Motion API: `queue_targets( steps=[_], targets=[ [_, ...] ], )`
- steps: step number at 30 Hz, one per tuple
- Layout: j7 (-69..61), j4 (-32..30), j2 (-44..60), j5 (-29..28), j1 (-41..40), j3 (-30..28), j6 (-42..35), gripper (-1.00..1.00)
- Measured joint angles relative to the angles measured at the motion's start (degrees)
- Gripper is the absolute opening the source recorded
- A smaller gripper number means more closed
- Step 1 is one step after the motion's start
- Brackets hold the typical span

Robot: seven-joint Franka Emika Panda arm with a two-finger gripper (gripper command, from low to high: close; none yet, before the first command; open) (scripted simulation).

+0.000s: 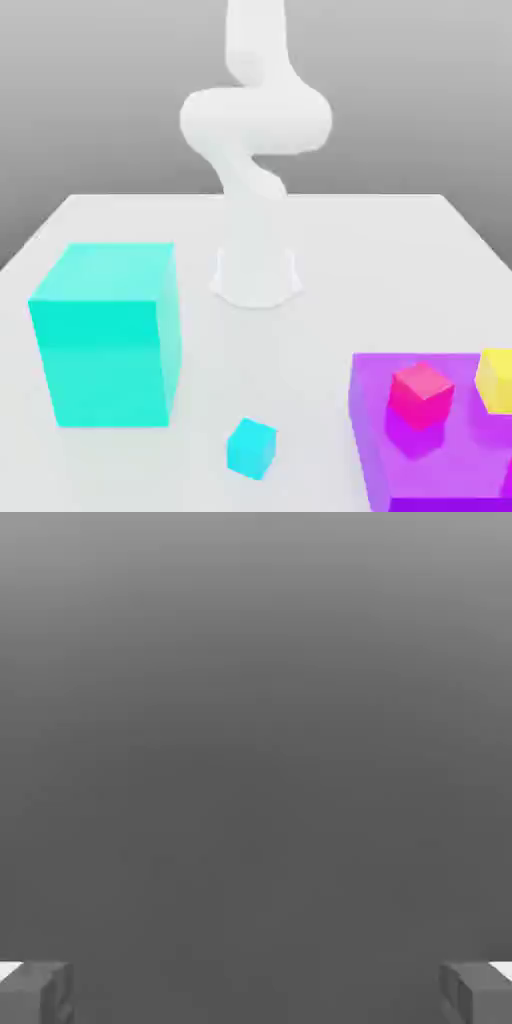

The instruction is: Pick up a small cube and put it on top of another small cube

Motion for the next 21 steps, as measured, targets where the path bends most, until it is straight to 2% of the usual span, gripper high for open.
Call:
queue_targets(
  steps=[14,21],
  targets=[
    [14.1,-11.1,29.4,-1.2,-4.1,3.6,15.7,0.00],
    [21.2,-16.6,44.0,-2.0,-4.3,3.4,23.4,0.00]
  ],
)
